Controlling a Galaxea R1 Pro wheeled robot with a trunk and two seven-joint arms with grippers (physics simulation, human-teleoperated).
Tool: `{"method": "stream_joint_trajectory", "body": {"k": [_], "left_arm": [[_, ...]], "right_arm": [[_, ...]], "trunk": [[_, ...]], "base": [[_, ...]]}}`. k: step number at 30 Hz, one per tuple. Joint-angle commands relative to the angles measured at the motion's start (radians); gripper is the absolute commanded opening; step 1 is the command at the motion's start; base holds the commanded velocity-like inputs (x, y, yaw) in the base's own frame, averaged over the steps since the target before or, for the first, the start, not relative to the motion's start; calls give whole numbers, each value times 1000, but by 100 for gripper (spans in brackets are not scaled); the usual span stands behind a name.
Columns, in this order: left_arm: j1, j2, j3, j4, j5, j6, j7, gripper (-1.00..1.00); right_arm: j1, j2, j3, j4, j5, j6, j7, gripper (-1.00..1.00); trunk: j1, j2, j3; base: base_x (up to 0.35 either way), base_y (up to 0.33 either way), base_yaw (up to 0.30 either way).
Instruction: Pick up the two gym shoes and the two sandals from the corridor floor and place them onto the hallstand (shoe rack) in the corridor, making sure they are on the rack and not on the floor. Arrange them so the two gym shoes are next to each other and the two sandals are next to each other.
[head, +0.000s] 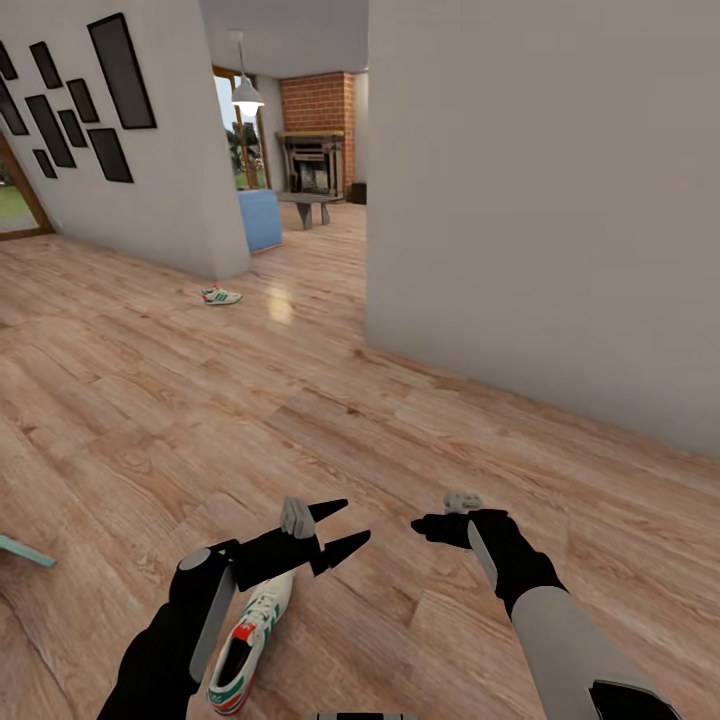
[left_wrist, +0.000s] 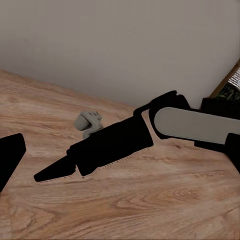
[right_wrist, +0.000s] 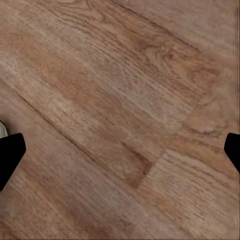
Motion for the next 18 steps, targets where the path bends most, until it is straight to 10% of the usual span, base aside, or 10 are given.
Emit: {"method": "stream_joint_trajectory", "body": {"k": [1,12,18], "left_arm": [[0,1,2,0,3,10,-5,100],[0,5,5,0,4,10,-5,100],[-1,43,66,-1,3,11,-4,100]], "right_arm": [[0,1,-7,-1,11,4,8,100],[0,1,-7,-1,11,4,8,100],[0,1,-7,0,11,4,11,100]], "trunk": [[0,0,-1],[0,0,-1],[0,0,-1]], "base": [[117,-131,18],[22,-25,4],[0,0,0]]}}
